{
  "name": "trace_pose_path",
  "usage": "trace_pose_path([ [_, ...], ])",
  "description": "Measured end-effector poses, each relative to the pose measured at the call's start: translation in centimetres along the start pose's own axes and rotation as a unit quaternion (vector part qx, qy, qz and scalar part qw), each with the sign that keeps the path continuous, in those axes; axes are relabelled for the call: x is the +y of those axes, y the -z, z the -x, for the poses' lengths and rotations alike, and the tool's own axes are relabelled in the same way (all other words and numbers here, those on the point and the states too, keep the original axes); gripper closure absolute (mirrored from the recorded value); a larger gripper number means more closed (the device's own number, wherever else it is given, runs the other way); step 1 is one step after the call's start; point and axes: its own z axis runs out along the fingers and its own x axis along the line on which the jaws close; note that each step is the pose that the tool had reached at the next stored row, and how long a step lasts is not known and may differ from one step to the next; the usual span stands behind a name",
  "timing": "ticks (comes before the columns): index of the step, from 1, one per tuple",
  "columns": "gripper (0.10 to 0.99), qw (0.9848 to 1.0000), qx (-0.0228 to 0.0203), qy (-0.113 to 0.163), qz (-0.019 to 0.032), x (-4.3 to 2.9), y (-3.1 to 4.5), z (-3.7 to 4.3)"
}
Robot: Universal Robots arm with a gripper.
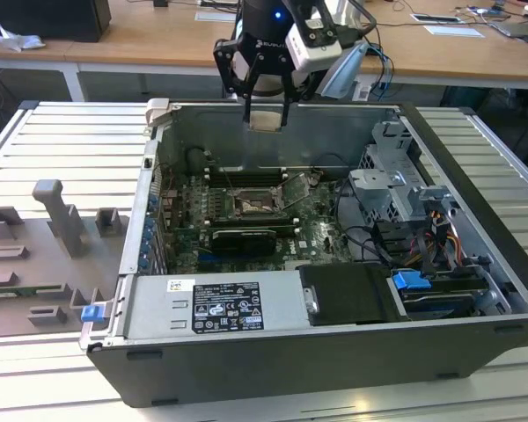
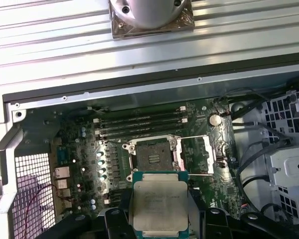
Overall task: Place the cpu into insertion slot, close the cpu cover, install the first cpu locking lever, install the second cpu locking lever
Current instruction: 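Place the cpu into insertion slot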
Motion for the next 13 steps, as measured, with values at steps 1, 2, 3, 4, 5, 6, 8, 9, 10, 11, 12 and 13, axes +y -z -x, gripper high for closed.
trace_pose_path([
  [1, 0.557, 1.0000, -0.0003, -0.003, 0.0001, 0.00, 0.00, 0.00],
  [2, 0.557, 1.0000, -0.0004, -0.005, 0.0001, 0.00, 0.00, 0.00],
  [3, 0.557, 1.0000, -0.0006, -0.007, 0.0001, 0.00, 0.00, 0.00],
  [4, 0.557, 0.9999, -0.0010, -0.010, 0.0002, 0.00, 0.00, 0.00],
  [5, 0.557, 0.9999, -0.0010, -0.012, 0.0002, 0.00, 0.00, 0.00],
  [6, 0.557, 0.9999, -0.0011, -0.012, 0.0002, 0.00, -0.01, 0.00],
  [8, 0.557, 0.9999, -0.0011, -0.012, 0.0002, 0.00, -0.02, 0.00],
  [9, 0.557, 0.9999, -0.0011, -0.012, 0.0002, -0.01, -0.08, 0.00],
  [10, 0.557, 0.9999, -0.0011, -0.012, 0.0002, -0.01, -0.10, 0.00],
  [11, 0.557, 0.9999, -0.0011, -0.012, 0.0002, -0.01, -0.11, 0.00],
  [12, 0.557, 0.9999, -0.0012, -0.012, -0.0003, -0.02, -0.14, 0.00],
  [13, 0.557, 0.9999, -0.0014, -0.014, -0.0005, -0.02, -0.14, 0.00],
])
